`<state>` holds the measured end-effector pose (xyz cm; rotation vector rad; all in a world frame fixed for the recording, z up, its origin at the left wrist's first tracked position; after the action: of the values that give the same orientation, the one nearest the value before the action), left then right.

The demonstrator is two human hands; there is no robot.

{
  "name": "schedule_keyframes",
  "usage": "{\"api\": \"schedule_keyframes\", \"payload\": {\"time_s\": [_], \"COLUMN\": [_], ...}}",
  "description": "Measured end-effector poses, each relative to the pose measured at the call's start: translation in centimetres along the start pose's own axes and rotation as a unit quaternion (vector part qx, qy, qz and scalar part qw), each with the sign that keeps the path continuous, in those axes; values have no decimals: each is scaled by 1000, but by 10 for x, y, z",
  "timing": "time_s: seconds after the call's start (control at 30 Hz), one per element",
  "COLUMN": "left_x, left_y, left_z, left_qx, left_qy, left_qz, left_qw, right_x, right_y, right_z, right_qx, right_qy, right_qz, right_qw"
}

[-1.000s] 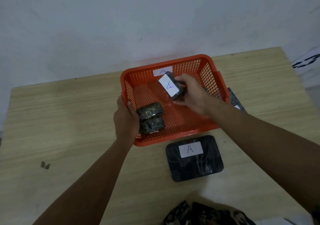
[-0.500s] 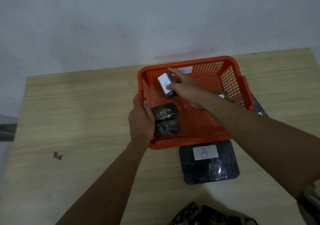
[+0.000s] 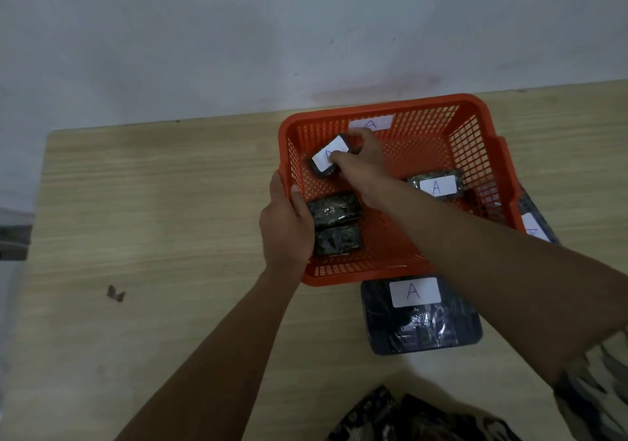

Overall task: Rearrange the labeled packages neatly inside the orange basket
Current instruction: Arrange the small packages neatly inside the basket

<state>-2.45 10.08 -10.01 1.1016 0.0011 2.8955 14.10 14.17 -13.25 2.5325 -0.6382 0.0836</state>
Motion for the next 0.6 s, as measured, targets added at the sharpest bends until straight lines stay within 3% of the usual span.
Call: {"api": "schedule_keyframes", "payload": {"time_s": [0.13,0.33,0.4,0.5,0.6], "left_x": [2,2,2,2,1], "left_y": [1,-1,-1,-2,-2], "left_z": [2,0,1,2,1], "left_qx": [3,12,15,18,16], "left_qy": [9,-21,-12,-14,-17], "left_qz": [12,36,30,31,35], "left_qw": [1000,999,999,999,999], "right_x": [-3,1,1,-2,-1], "right_y": [-2,-8,-5,1,5], "right_z": [-2,3,0,-4,1], "right_qx": [21,-16,59,184,211], "right_qy": [26,2,96,243,285], "right_qz": [11,18,38,39,14], "right_qw": [999,1000,993,952,935]}}
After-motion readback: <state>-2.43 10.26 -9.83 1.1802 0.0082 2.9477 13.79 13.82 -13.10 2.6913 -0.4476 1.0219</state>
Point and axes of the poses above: each hand's wrist, its own y-axis away from the middle knuckle, its own x-axis out of the back of the hand, z = x × y, the point moved 3 cm from there along -y, towards the middle knuckle
